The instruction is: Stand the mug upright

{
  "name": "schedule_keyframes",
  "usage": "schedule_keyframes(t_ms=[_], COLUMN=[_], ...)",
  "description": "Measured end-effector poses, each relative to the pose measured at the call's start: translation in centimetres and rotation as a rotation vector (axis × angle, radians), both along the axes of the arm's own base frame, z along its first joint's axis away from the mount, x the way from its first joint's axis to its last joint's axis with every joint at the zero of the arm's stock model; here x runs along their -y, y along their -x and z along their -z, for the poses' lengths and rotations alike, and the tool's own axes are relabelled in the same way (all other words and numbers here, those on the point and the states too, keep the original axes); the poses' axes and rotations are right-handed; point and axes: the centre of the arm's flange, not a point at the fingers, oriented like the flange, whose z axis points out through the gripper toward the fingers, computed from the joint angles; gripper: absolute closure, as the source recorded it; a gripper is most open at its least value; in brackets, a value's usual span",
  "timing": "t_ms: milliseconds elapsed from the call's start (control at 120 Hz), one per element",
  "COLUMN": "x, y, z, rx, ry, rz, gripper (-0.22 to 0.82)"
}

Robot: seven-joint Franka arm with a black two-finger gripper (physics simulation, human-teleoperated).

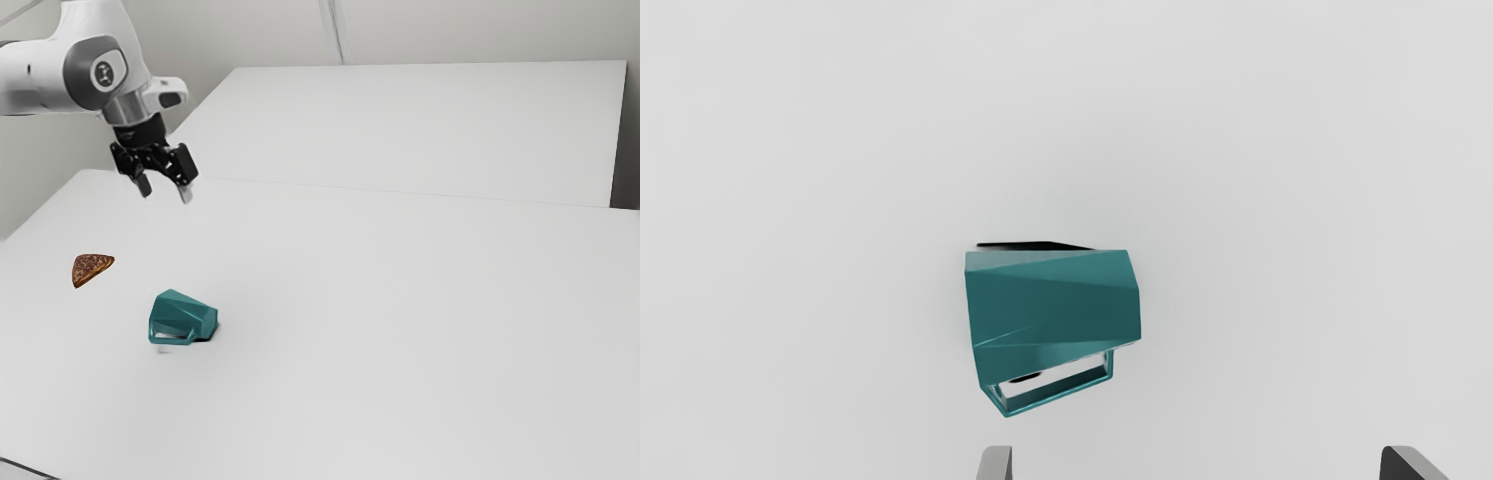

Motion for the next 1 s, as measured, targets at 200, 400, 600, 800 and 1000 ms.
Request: schedule_keyframes(t_ms=[200, 400, 600, 800, 1000], x=[-0.8, -3.2, -8.6, -14.7, -17.9], y=[2.0, 10.4, 16.6, 20.2, 20.3], z=[-1.4, 4.0, 10.7, 16.3, 23.5], rx=[0.116, 0.231, 0.387, 0.532, 0.606], ry=[0.001, 0.109, 0.477, 0.662, 0.773], rz=[0.018, -0.074, -0.339, -0.395, -0.310], gripper=[0.00, 0.00, 0.00, 0.00, 0.00])
